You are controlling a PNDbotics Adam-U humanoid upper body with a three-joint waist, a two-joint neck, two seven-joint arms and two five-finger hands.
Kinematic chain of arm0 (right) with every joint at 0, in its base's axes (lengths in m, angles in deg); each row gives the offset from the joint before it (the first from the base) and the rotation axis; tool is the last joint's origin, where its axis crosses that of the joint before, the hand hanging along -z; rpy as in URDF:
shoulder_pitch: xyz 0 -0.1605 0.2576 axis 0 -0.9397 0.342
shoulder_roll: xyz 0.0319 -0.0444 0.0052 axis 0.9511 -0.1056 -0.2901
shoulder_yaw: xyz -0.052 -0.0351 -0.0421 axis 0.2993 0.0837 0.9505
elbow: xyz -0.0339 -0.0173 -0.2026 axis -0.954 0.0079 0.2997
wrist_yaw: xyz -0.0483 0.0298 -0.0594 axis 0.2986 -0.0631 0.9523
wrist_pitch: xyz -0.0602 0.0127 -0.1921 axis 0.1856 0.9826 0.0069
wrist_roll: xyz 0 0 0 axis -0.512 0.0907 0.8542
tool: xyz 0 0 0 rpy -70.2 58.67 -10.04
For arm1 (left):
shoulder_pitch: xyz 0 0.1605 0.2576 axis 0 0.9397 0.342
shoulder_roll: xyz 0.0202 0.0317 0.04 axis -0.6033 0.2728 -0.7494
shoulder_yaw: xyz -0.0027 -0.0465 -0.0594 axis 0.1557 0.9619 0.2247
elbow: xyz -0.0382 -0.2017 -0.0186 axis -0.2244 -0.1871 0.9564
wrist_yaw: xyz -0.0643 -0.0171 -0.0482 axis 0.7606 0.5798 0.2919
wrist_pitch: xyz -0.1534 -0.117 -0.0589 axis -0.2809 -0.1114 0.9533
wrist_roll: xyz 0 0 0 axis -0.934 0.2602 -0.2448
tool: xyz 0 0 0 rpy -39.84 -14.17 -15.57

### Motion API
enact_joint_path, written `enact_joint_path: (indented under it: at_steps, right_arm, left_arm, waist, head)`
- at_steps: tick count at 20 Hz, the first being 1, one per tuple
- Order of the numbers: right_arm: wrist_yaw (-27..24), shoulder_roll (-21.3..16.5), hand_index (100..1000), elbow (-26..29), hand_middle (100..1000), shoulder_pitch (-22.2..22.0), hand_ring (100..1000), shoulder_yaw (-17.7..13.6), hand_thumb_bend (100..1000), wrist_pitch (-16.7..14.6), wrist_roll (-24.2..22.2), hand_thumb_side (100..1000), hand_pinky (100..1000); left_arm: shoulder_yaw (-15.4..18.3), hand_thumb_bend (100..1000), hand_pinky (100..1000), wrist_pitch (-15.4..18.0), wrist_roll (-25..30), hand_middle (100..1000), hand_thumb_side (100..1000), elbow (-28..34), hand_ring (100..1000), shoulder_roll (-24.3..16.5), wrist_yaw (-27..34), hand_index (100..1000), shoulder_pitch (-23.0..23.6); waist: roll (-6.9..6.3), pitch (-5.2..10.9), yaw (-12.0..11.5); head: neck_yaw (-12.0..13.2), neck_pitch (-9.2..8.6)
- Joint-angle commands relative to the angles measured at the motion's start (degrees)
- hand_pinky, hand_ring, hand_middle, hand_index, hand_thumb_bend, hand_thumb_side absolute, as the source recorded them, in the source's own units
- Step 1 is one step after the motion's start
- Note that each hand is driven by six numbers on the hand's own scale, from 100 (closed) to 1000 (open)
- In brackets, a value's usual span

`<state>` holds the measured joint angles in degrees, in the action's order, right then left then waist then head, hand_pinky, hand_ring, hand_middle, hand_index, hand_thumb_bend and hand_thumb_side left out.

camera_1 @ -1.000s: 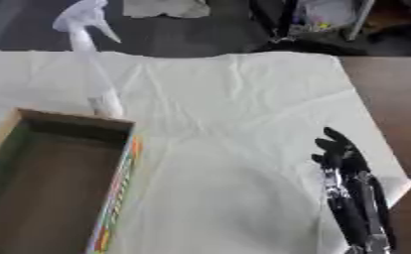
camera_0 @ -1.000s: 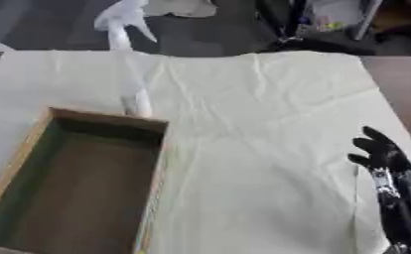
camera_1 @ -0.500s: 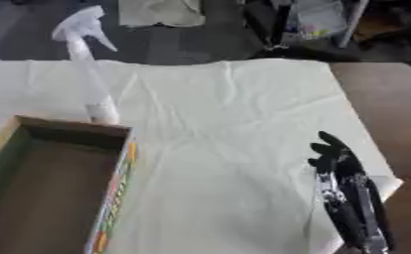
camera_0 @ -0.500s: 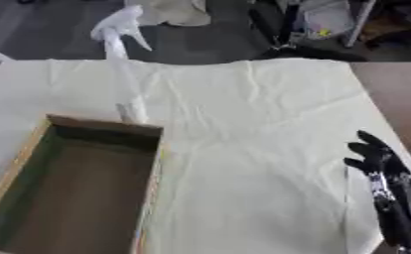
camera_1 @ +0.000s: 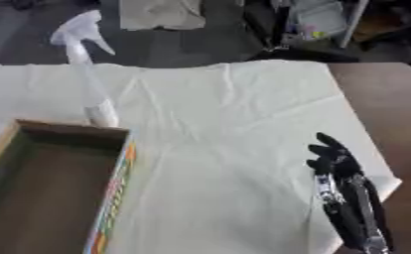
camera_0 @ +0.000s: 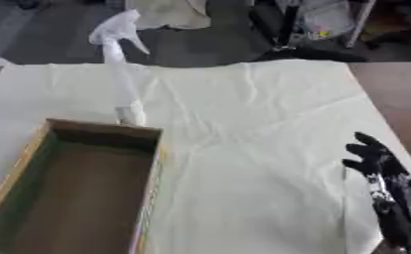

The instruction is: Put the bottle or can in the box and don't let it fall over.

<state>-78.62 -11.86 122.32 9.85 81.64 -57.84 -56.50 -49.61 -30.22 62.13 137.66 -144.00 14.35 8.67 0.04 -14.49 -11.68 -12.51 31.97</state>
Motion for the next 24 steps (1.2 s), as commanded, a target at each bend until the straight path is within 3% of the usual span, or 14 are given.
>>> enact_joint_path:
  at_steps: [1,6,12,24]
  right_arm:
    - [-0.25,-1.59,756,0.69,903,0.1,867,0.1,100,0.07,-0.19,747,775]
    - [-0.05,-1.66,756,0.69,903,0.15,867,0.17,100,0.08,-0.23,747,775]
    - [-0.13,-1.38,756,0.69,902,0.51,867,0.22,100,0.31,-0.24,750,775]
    - [-0.09,-0.9,756,0.69,904,1.26,868,0.67,100,1.52,-0.58,759,775]
  left_arm:
    - [-0.49,100,918,1.34,4.58,761,557,-4.11,800,0.53,-1.83,837,-3.56]
    - [-1.87,100,935,2.86,14.75,776,624,-11.66,813,4.69,-4.82,849,-9.89]
    - [-0.91,100,948,4.79,24.6,784,667,-18.2,821,8.02,-6.49,854,-14.41]
    - [0.1,100,981,6.01,25.33,820,627,-23.09,860,12.85,-8.86,875,-20.04]
  waist:
    - [-0.32,1.33,-0.05]
    - [-0.36,1.24,-0.01]
    - [-0.18,0.91,0.09]
    - [-0.42,0.31,1.25]
  head:
    - [0.11,-0.94]
    - [0.31,-1.4]
    - [0.55,-1.61]
    - [2.09,-1.05]
